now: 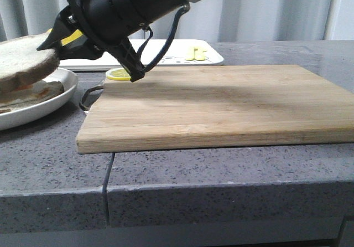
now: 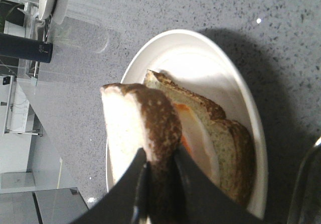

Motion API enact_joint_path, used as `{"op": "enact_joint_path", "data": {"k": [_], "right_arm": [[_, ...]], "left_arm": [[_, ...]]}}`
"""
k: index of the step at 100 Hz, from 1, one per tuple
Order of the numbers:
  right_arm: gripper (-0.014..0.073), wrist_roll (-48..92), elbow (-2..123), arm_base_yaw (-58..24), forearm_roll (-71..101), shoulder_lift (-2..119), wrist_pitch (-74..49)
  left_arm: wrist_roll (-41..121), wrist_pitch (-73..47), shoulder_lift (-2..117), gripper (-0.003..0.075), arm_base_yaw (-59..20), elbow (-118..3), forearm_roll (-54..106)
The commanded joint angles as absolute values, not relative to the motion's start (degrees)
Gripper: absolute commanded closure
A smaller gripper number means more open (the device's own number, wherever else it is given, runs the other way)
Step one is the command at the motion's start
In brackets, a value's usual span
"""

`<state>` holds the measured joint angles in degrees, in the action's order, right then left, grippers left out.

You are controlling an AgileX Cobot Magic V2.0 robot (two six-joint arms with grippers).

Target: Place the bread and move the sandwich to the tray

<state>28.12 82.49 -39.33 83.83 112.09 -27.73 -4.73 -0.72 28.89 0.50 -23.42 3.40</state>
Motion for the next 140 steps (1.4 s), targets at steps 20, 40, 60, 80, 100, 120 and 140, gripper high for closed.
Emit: {"op": "enact_joint_path", "data": {"k": [20, 40, 60, 80, 100, 120, 140], "right_arm": [[0.0265, 33.4, 84.7, -39.4, 86.2, 108.8, -29.0], [0.0202, 35.7, 84.7, -39.4, 85.8, 108.8, -28.6], [0.0202, 41.3, 84.7, -39.3, 85.5, 108.0, -28.1], [0.0298, 49.9, 84.7, -39.3, 81.4, 104.5, -28.2], [0.044, 50.7, 84.7, -39.3, 73.1, 100.3, -30.5], [0.0563, 50.7, 84.6, -39.3, 66.0, 96.6, -35.3], [0.0634, 50.7, 84.6, -39.3, 62.5, 92.8, -39.1]], "left_arm": [[-5.2, 4.2, 29.5, 0.0739, 0.2, -25.5, 3.9], [-5.2, 4.2, 29.5, 0.0739, 0.2, -25.5, 3.9], [-5.2, 3.0, 29.5, 0.0732, 0.3, -25.9, 3.9], [-5.2, -12.1, 31.0, 0.0568, 0.3, -30.7, -0.9], [-5.2, -18.5, 34.4, 0.0422, 0.3, -35.5, -3.0], [-5.2, -28.0, 42.2, 0.0423, 0.3, -38.9, -3.0], [-5.6, -31.1, 53.0, 0.0423, 0.5, -42.9, -2.3]]}}
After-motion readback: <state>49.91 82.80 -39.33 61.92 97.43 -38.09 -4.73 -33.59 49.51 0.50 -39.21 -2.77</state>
